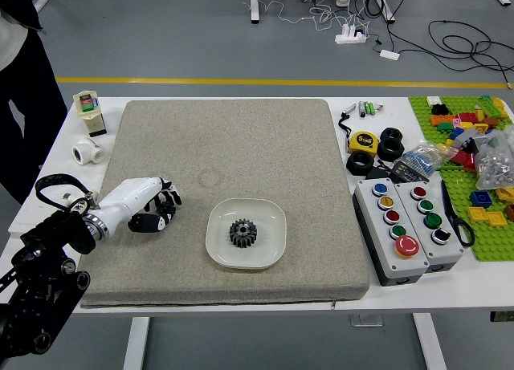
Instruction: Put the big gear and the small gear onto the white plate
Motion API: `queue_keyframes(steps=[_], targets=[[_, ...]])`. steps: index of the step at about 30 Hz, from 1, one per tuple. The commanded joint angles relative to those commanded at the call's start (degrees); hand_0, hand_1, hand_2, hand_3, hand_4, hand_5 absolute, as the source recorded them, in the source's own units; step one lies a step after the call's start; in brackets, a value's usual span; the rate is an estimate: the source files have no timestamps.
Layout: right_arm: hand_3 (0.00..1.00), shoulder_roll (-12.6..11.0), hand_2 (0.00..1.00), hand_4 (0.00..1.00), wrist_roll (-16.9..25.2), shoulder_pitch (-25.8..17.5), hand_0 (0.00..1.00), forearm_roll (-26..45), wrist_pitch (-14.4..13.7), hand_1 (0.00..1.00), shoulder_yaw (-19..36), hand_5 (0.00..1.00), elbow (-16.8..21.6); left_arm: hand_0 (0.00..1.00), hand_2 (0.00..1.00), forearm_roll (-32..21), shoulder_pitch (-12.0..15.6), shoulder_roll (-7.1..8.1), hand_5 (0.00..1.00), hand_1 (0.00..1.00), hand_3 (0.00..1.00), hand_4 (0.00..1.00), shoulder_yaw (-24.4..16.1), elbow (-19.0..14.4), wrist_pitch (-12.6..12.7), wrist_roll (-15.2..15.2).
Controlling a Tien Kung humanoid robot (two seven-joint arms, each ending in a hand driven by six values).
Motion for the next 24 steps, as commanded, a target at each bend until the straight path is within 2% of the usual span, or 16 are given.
queue_keyframes(steps=[9, 14, 18, 24], targets=[[0.559, -0.1, 0.695, 0.755, 0.1, 0.1, 0.599, 0.0, 0.0, 0.608, 0.0, 0.676, 0.0, 0.287, 0.392, 0.0, 0.0, 0.12, 0.002, 0.332, 0.499, 0.137, 0.2, -2.4, 0.6, 0.2], [0.560, -0.1, 0.695, 0.755, 0.0, 0.2, 0.599, 0.0, 0.0, 0.608, 0.1, 0.675, 0.0, 0.287, 0.395, 0.0, 0.2, 0.41, 0.002, 0.334, 0.500, 0.134, 1.5, -6.3, 0.3, 1.2], [0.560, -0.1, 0.695, 0.755, 0.0, 0.2, 0.599, 0.0, 0.0, 0.608, 0.0, 0.675, 0.0, 0.287, 0.395, 0.0, 0.4, 0.91, 0.002, 0.334, 0.500, 0.134, 4.5, -10.0, -0.4, 2.0], [0.560, -0.1, 0.695, 0.755, 0.1, 0.2, 0.599, -0.1, 0.0, 0.608, 0.0, 0.676, 0.0, 0.291, 0.398, 0.0, 0.0, 1.35, 0.002, 0.335, 0.501, 0.112, 8.8, -14.8, 0.3, 3.0]])
